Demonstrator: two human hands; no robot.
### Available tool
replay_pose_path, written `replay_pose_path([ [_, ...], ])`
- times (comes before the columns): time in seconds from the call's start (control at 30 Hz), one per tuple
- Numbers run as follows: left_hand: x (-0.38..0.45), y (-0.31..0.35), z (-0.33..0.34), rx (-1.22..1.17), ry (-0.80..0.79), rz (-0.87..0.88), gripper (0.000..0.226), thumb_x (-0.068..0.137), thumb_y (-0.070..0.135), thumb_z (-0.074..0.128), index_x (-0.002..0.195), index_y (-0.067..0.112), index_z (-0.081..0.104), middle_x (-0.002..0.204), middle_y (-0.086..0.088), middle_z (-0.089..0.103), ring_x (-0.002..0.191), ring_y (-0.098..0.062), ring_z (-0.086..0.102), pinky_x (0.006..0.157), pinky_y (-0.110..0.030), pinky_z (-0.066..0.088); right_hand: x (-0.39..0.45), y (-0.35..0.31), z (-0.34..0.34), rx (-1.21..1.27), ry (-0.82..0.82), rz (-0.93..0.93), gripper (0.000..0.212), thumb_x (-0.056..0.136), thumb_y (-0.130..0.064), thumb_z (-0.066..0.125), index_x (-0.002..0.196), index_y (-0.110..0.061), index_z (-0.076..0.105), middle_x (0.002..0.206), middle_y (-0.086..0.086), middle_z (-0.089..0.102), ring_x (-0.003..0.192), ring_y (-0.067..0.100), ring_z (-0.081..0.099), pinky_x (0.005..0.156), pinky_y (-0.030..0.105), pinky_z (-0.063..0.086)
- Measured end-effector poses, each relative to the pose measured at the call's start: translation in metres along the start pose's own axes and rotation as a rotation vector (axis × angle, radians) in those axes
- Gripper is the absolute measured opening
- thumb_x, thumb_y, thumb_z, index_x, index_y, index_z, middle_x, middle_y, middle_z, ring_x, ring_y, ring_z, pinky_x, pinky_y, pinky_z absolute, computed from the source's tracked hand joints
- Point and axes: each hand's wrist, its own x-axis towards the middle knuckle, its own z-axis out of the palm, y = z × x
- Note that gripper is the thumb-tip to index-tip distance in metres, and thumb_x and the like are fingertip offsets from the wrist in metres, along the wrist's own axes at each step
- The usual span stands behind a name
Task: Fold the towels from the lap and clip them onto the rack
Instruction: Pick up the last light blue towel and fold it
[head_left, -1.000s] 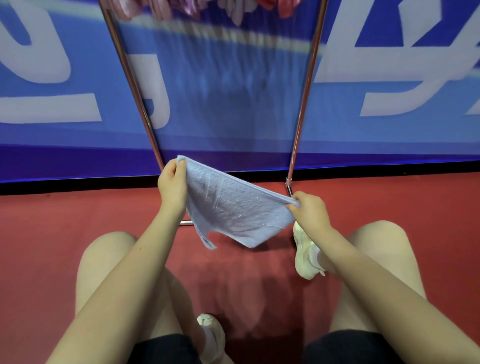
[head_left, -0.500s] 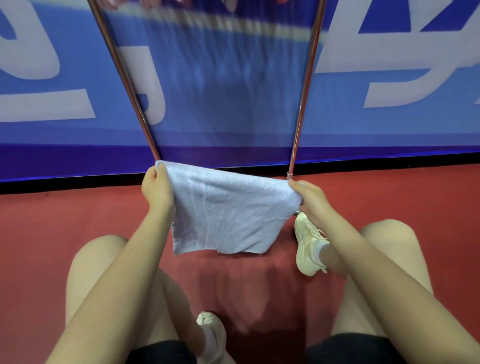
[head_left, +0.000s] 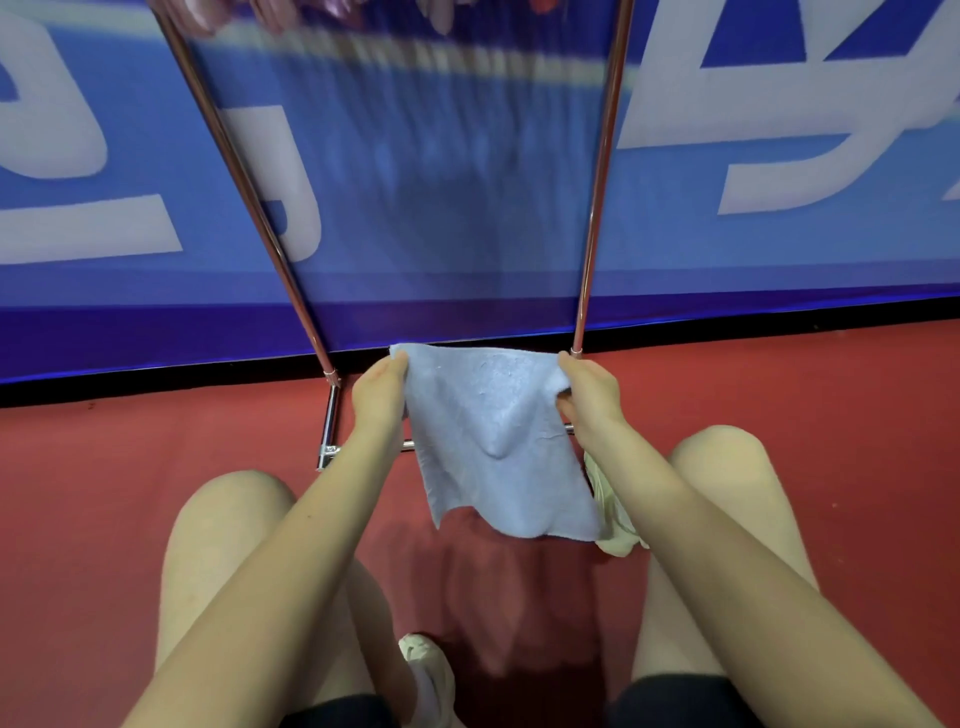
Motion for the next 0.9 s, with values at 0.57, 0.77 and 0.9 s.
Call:
replay_pose_path([
  [0.57,-0.034,0.010,0.048,-0.061,-0.209,0.193,0.026,0.096,0.014,0.046,0.077,0.017,0.063,0.076,0.003,0.062,0.070,-0.009,0.054,0.066,-0.022,0.046,-0.033,-0.016,0.063,-0.186,-0.390,-0.295,0.023,0.097,-0.006,0.042,0.084,-0.011,0.061,0.068,0.002,0.063,0.052,0.002,0.062,0.061,0.017,0.052],
  [0.77,-0.030,0.011,0.040,-0.057,-0.250,0.139,0.027,0.094,0.017,0.048,0.099,0.005,0.071,0.099,-0.007,0.073,0.088,-0.014,0.066,0.080,-0.031,0.052,-0.026,-0.010,0.066,-0.453,-0.341,-0.529,0.012,0.089,-0.007,0.057,0.084,-0.018,0.060,0.062,-0.004,0.051,0.054,0.002,0.046,0.061,0.013,0.041],
  [0.9,-0.032,0.014,0.039,-0.063,-0.240,0.069,0.028,0.094,0.022,0.050,0.096,0.002,0.069,0.085,-0.003,0.069,0.073,-0.012,0.062,0.067,-0.027,0.050,-0.020,-0.013,0.065,-0.460,-0.264,-0.592,0.015,0.080,-0.013,0.068,0.090,-0.021,0.059,0.062,-0.006,0.044,0.055,0.003,0.039,0.060,0.013,0.036],
])
